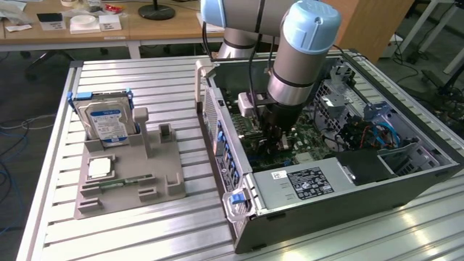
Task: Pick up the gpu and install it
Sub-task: 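Insert the gpu into the slot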
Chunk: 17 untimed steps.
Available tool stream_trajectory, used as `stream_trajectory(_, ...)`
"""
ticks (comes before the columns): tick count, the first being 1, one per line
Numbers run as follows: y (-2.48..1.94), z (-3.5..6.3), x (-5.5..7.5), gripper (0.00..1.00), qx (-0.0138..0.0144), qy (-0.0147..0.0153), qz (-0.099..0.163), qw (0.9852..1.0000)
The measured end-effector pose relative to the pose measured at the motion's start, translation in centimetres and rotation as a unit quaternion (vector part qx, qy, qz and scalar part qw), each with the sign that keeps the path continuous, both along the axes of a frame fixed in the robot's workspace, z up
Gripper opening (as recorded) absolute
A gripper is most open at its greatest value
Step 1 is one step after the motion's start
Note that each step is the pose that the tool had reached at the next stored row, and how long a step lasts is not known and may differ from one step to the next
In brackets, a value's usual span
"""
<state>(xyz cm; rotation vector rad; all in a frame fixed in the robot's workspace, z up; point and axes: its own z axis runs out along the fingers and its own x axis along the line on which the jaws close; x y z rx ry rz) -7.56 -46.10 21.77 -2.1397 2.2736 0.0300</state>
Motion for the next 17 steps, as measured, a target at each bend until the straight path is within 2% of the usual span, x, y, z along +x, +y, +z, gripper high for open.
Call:
stream_trajectory(4, 0.00, 0.00, 0.00, 0.28, 0.0000, 0.0000, 0.000, 1.0000)
stream_trajectory(9, -0.01, -0.67, -0.27, 0.28, -0.0007, 0.0004, 0.000, 1.0000)
stream_trajectory(15, 0.01, -0.74, -0.30, 0.28, 0.0000, 0.0000, 0.000, 1.0000)
stream_trajectory(16, 0.05, -0.87, -0.32, 0.29, 0.0018, -0.0003, 0.000, 1.0000)
stream_trajectory(17, 0.03, -0.82, -0.32, 0.29, 0.0009, -0.0003, 0.000, 1.0000)
